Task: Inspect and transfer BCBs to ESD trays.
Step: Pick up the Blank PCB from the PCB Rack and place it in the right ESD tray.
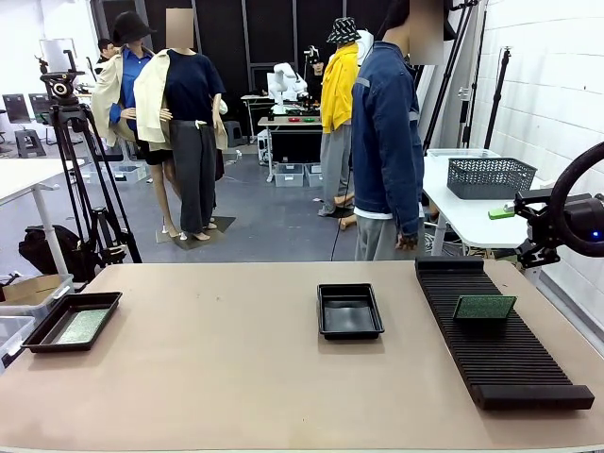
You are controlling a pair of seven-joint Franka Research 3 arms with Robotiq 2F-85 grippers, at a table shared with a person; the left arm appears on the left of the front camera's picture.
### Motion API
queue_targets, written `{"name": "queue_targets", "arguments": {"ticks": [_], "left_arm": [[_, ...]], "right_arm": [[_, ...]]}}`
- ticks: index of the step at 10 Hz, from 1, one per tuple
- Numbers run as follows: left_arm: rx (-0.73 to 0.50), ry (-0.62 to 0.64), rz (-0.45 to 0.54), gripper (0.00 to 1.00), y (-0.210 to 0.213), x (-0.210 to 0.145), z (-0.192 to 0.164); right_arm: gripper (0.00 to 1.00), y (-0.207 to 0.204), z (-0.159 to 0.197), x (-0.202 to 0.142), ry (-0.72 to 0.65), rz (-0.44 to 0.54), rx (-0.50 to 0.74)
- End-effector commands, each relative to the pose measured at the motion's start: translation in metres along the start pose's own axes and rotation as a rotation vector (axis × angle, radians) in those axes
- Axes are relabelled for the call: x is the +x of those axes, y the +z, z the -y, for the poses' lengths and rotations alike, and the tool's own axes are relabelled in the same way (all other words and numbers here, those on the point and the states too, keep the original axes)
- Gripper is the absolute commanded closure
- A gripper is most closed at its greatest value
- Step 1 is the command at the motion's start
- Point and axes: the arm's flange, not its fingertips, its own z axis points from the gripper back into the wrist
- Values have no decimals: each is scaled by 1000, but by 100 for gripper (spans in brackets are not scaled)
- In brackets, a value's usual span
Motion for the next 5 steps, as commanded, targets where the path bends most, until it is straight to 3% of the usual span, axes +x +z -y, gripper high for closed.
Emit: {"name": "queue_targets", "arguments": {"ticks": [1,5], "left_arm": [[-89,-59,-61,0,1,2,-4],[-171,-106,-125,0,-8,1,-7]], "right_arm": [[0,-1,-1,1,-8,2,-3],[0,-1,-1,1,-8,2,-3]]}}
